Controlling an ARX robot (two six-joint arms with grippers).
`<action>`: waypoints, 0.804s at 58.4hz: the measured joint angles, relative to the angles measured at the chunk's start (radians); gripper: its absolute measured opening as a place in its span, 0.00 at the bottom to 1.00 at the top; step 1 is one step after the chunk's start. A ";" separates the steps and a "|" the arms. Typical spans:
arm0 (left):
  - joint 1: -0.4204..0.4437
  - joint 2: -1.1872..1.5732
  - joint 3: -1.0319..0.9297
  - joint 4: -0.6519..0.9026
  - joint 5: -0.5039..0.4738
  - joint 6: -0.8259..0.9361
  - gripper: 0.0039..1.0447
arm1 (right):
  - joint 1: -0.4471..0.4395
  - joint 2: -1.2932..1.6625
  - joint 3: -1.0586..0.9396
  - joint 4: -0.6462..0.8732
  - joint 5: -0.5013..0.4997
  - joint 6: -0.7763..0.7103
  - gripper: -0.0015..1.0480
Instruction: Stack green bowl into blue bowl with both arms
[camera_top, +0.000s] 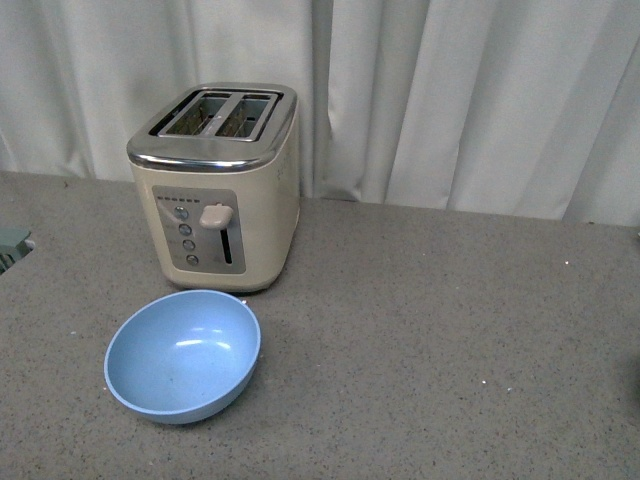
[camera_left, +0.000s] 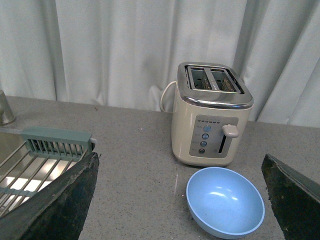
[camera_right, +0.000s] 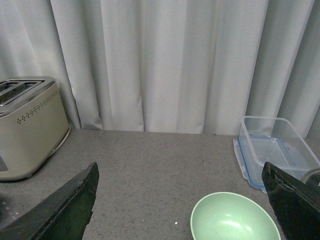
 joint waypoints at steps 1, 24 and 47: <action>0.000 0.000 0.000 0.000 0.000 0.000 0.94 | 0.000 0.000 0.000 0.000 0.000 0.000 0.91; 0.000 0.000 0.000 0.000 0.000 0.000 0.94 | 0.000 0.000 0.000 0.000 0.000 0.000 0.91; 0.000 0.000 0.000 0.000 0.000 0.000 0.94 | 0.000 0.000 0.000 0.000 0.000 0.000 0.91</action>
